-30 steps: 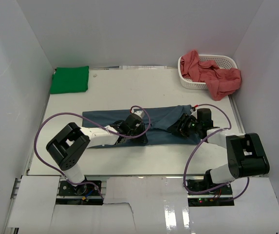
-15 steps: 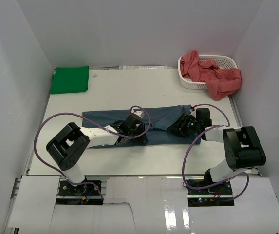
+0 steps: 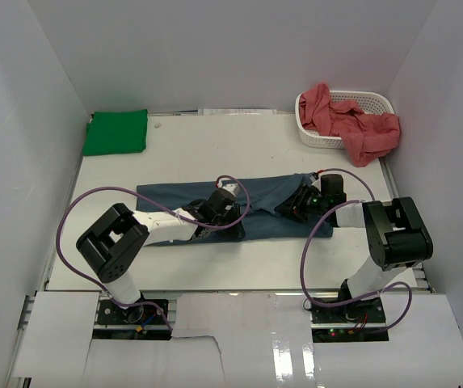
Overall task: Fold and stack the t-shirts
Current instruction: Fold the other side of the tshirt into a rectangle
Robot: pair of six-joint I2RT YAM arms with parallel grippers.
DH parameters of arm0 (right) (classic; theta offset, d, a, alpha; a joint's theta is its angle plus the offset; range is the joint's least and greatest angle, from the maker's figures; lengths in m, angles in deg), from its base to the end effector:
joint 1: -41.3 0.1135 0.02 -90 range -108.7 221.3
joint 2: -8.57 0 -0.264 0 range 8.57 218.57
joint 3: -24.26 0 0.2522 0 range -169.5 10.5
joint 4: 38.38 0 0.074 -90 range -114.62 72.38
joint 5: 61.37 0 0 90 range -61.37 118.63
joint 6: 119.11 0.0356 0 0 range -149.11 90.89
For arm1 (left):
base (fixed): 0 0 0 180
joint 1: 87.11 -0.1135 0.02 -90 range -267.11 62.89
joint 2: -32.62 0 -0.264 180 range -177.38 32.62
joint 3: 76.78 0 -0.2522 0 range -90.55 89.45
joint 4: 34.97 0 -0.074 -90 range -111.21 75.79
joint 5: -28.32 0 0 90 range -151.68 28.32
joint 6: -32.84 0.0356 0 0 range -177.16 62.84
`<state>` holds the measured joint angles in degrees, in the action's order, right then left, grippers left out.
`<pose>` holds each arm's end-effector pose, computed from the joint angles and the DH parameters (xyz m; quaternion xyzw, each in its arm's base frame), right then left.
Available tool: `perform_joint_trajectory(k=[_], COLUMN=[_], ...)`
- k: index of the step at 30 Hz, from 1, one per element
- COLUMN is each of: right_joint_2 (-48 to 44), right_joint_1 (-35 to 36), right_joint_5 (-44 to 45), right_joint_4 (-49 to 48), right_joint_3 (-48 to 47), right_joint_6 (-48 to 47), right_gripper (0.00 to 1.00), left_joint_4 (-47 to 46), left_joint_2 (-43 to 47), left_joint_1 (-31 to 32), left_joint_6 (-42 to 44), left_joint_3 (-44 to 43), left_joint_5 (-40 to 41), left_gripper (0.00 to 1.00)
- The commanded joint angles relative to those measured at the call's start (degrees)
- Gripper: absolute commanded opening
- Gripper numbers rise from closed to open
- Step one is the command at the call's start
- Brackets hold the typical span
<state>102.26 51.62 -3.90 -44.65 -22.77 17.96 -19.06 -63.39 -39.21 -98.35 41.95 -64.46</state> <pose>0.2812 0.0707 0.1261 0.1632 0.8640 0.4164 0.2312 0.2162 -0.2418 0.1476 0.0632 0.9392 -0.2524 0.2239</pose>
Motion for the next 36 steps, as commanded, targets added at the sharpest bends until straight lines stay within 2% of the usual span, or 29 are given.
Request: perform_joint_trajectory(k=[1,9,16,24,28,33,36], right_joint_2=[1.0,2.4,9.2,18.9,20.1,16.6,13.6], right_joint_1=[1.5,4.0,5.6,5.6,5.2,4.1,3.6], right_joint_5=[-1.4,-1.7,-1.2,-3.3,-5.8,-9.7,-9.6], right_joint_4=[-5.1,-3.5,-2.1,-15.3,-17.1,-17.2,-8.2], right_joint_3=[-2.2,-9.7,-22.3,-29.9,-34.4,-36.9,-40.2], right_joint_6=[2.8,6.0,6.8,10.9,7.5,0.9,-6.7], right_gripper=[0.35,0.48,0.57,0.59,0.59,0.59,0.59], left_joint_4=[2.8,2.7,2.6,2.7,2.9,3.5,4.7], left_joint_2=[1.5,1.3,1.1,2.3,3.1,4.2,4.5], left_joint_1=[0.6,0.8,1.0,1.1,1.1,1.1,1.2], left_joint_6=[0.2,0.1,0.1,-0.2,-0.2,-0.2,0.2], left_joint_3=[1.1,1.6,1.7,3.5,3.8,3.4,2.3], left_joint_5=[0.4,0.5,0.5,0.8,0.7,0.9,1.1], left_gripper=[0.31,0.31,0.31,0.31,0.31,0.31,0.31])
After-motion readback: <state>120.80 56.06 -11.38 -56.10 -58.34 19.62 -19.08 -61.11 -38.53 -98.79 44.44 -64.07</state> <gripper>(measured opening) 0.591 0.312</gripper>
